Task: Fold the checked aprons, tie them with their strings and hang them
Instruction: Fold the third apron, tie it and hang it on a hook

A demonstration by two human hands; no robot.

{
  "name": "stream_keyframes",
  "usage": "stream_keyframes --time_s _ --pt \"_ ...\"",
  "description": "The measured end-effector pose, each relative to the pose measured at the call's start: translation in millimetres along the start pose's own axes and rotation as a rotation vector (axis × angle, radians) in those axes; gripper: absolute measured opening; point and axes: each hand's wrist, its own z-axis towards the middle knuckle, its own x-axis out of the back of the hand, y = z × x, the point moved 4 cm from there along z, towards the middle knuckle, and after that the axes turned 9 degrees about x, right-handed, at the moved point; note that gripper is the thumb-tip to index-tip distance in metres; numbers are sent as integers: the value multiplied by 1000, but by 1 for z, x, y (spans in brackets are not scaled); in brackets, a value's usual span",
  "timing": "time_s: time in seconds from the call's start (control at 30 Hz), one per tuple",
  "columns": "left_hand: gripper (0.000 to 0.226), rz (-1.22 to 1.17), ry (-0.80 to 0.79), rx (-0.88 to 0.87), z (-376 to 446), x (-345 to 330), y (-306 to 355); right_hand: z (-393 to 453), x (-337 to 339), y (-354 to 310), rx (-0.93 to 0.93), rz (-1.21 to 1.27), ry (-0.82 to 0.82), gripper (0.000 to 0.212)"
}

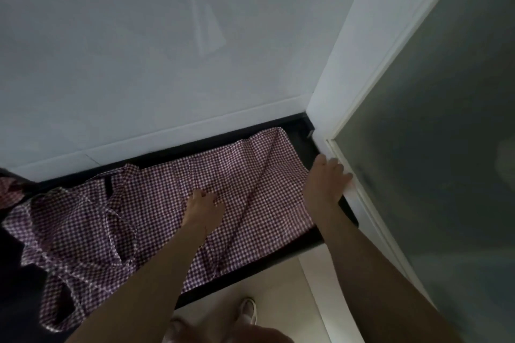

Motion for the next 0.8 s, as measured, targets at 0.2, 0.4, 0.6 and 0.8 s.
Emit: stream_keyframes --time_s 0.2,0.4,0.6,0.8 --pt "58 -237 275 169 -13 4 -5 -26 -62 -22 454 215 -135 40" --pt "57 -779 83 357 2 -2 -10 -32 -90 -3 273 198 -285 66" --pt "46 -923 -165 123 -9 2 22 -27 -76 9 267 553 -277 40" --pt "46 -95 -746 -385 -74 -15 85 -11 -65 60 -376 1224 -278 33"
